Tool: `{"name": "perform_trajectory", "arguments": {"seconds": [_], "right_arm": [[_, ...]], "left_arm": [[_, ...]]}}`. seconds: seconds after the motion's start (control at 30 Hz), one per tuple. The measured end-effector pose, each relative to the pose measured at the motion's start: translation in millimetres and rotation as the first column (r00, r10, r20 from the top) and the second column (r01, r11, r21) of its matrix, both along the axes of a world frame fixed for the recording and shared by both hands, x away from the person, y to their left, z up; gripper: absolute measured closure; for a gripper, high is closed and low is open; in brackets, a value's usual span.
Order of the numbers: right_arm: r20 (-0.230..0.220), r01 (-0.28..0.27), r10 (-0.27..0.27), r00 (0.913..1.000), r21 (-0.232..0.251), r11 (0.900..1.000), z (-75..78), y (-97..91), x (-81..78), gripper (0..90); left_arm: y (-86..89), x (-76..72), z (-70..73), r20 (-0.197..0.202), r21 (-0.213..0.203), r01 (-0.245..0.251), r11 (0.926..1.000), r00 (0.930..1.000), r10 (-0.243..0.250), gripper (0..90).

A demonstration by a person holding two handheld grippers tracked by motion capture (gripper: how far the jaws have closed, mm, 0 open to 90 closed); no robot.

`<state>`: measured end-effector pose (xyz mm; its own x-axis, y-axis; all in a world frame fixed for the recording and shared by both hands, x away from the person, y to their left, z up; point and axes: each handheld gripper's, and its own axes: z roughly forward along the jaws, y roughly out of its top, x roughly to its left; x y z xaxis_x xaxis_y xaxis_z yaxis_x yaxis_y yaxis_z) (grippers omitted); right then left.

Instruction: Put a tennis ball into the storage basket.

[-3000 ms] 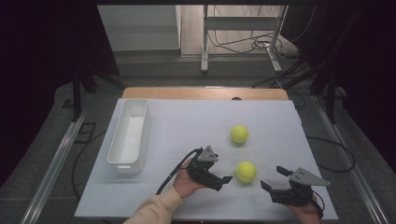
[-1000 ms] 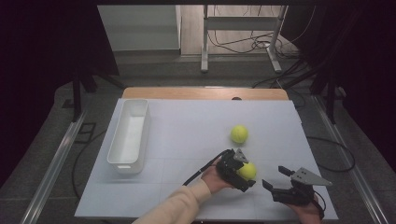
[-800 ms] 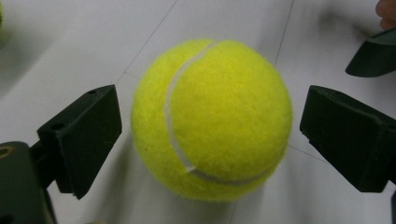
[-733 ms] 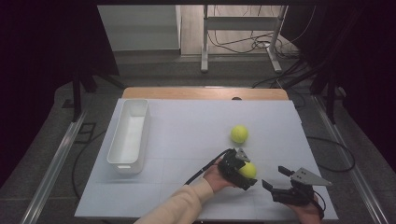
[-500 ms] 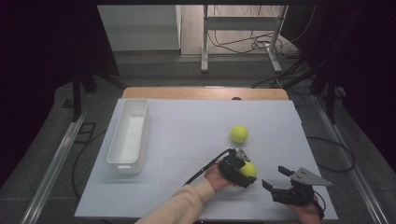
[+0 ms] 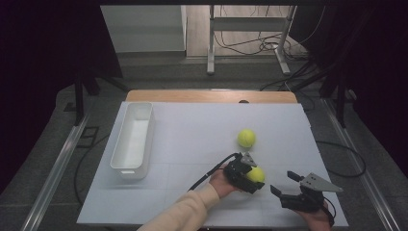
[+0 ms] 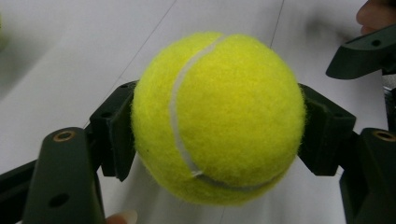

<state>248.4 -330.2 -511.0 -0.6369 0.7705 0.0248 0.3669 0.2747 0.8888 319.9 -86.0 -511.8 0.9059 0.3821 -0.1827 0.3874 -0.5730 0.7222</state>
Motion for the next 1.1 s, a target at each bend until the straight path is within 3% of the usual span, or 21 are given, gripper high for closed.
{"name": "perform_trajectory", "arguments": {"seconds": [0.43, 1.1], "right_arm": [[-0.002, -0.004, 0.004, 1.0000, -0.002, 1.0000, -0.4, 0.6, 0.4, 13.7], [-0.006, -0.004, 0.004, 1.0000, -0.008, 1.0000, -1.2, 1.2, 0.7, 13.7]], "left_arm": [[18.1, -4.2, 5.4, 0.025, -0.015, -0.027, 0.9995, 0.9993, 0.028, 26.6], [44.9, -11.5, 12.8, 0.031, -0.061, -0.057, 0.9965, 0.9978, 0.059, 26.6]]}}
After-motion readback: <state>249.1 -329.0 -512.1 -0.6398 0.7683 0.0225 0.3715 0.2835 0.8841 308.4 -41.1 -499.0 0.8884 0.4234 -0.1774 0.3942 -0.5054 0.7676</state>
